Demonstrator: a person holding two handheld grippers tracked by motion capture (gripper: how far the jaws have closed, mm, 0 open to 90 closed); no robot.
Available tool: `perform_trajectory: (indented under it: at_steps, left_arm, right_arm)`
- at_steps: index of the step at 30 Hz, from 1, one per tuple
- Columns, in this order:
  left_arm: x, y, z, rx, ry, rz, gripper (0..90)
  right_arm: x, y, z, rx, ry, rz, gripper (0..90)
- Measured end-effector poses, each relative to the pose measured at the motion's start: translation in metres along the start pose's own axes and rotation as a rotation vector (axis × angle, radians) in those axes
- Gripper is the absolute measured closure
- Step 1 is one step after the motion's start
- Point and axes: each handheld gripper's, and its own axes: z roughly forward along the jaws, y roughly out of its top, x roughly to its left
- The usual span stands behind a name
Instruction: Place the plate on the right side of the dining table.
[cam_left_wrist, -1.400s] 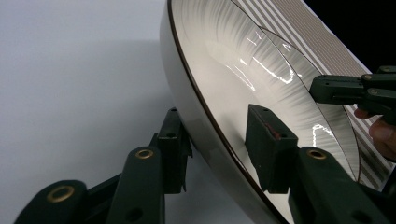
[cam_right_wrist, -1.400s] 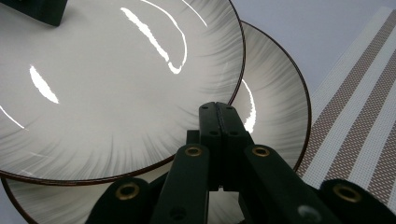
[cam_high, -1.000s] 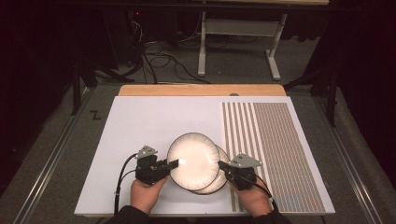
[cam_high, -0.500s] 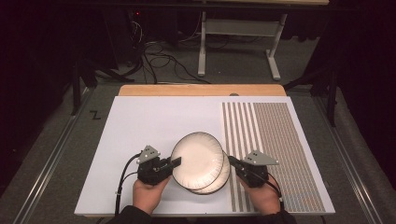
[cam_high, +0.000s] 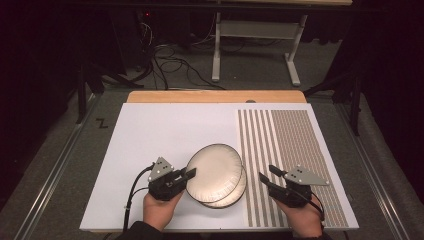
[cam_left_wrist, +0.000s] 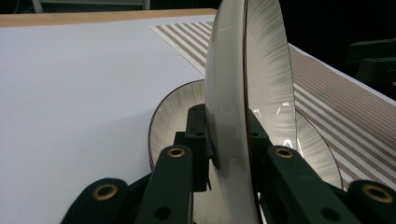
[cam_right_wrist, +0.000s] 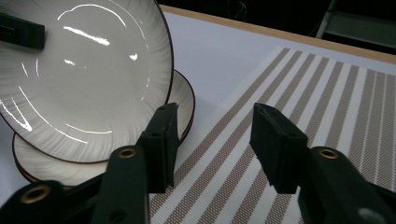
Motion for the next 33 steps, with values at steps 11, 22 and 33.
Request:
perform_trajectory:
  at_steps: [11, 22, 33]
  left_arm:
    - [-0.007, 0.001, -0.002, -0.022, 0.004, 0.064, 79.6]
    - [-0.011, 0.002, -0.004, -0.025, 0.009, 0.117, 79.5]
    - [-0.011, 0.002, -0.004, -0.025, 0.005, 0.12, 79.5]
  right_arm:
    - [-0.007, -0.013, -0.029, -0.022, -0.049, 0.001, 17.8]
    - [-0.004, -0.02, -0.04, -0.042, -0.064, 0.002, 0.5]
    - [0.001, -0.006, -0.012, -0.044, -0.011, 0.009, 1.7]
